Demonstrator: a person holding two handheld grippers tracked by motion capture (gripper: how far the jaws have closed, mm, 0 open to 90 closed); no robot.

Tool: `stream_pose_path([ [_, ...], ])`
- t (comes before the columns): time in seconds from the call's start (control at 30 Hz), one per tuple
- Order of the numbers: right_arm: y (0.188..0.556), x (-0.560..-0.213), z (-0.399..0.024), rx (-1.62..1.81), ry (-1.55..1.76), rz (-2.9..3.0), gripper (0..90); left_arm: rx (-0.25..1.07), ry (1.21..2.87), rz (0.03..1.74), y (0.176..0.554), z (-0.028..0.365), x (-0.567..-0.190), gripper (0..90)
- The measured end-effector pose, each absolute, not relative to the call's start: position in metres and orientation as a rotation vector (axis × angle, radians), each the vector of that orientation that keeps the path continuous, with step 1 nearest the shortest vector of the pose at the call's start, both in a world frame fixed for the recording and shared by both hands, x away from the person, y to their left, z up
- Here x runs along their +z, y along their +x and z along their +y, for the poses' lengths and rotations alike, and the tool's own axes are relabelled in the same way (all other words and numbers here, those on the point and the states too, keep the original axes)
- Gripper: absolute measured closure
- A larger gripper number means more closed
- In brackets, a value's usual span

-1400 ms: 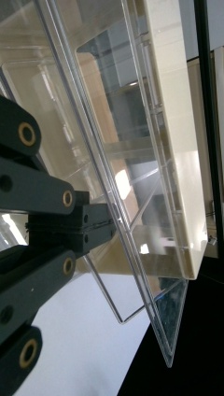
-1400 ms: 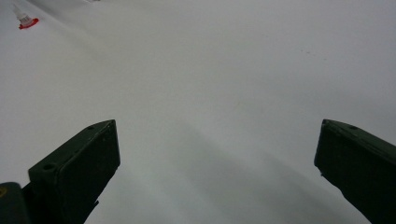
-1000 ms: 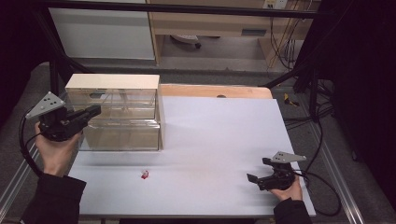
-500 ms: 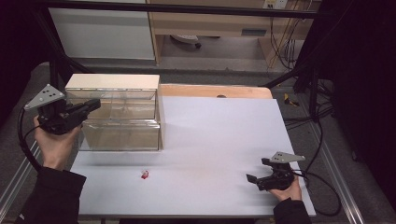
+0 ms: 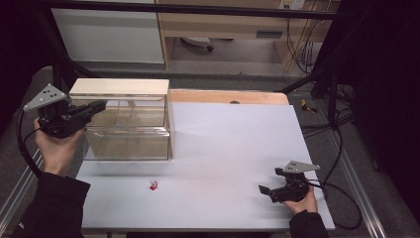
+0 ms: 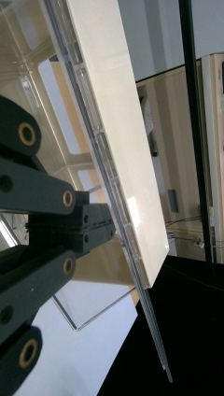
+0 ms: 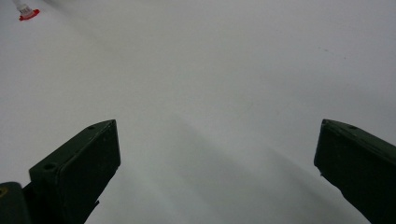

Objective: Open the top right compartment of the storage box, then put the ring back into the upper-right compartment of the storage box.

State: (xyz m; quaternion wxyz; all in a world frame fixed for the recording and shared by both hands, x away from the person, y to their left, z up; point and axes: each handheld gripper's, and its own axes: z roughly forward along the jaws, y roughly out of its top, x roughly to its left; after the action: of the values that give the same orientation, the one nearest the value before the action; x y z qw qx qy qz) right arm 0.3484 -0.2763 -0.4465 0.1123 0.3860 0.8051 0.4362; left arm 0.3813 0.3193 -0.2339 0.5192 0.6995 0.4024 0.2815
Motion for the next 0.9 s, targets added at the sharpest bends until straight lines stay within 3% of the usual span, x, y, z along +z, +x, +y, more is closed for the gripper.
stream_pose_path([
  [0.9, 0.352, -0.443, -0.245, 1.293, 1.091, 2.412, 1.0, 0.689, 1.66, 0.957, 0.388, 0.316, -0.226, 90.0],
])
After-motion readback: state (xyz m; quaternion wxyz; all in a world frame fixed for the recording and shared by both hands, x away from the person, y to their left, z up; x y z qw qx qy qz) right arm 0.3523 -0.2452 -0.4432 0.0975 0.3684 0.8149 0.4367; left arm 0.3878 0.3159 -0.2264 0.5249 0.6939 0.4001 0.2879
